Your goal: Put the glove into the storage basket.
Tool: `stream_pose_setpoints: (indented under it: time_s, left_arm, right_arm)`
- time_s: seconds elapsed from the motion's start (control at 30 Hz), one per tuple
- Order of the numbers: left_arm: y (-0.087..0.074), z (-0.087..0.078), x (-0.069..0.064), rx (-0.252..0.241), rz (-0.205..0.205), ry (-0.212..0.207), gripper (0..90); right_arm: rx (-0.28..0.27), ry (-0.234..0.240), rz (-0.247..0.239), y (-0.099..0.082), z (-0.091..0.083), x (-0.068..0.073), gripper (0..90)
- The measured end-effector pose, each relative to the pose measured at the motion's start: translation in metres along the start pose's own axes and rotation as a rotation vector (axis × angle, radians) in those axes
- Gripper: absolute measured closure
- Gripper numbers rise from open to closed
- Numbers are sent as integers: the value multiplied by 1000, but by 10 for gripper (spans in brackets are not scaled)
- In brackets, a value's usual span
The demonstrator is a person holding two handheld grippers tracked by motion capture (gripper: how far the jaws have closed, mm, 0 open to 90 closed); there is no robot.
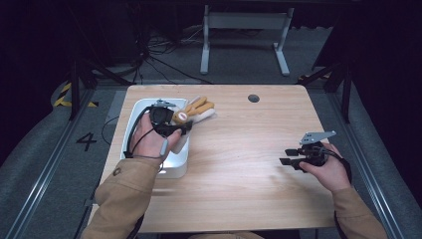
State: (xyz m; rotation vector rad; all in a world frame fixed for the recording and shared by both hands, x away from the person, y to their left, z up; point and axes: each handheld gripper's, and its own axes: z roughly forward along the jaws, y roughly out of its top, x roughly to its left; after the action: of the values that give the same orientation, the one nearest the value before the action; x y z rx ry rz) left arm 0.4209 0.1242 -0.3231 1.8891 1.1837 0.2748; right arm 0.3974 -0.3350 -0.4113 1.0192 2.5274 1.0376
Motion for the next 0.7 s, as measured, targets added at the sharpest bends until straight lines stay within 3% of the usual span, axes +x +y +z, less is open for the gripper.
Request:
stream_pose_setpoints:
  time_s: [0.3,0.37,0.47,0.7]
  left_arm:
    - [-9,-9,24,-6,-65,61,593]
    - [-12,-14,29,-13,-118,80,590]
    - [-15,-16,33,-18,-146,109,588]
    - [-21,-15,48,-1,-189,158,588]
  right_arm:
    - [1,12,-9,7,4,0,535]
    - [2,23,-21,12,8,1,535]
    - [3,29,-28,14,11,2,535]
    - [-1,38,-33,19,13,1,535]
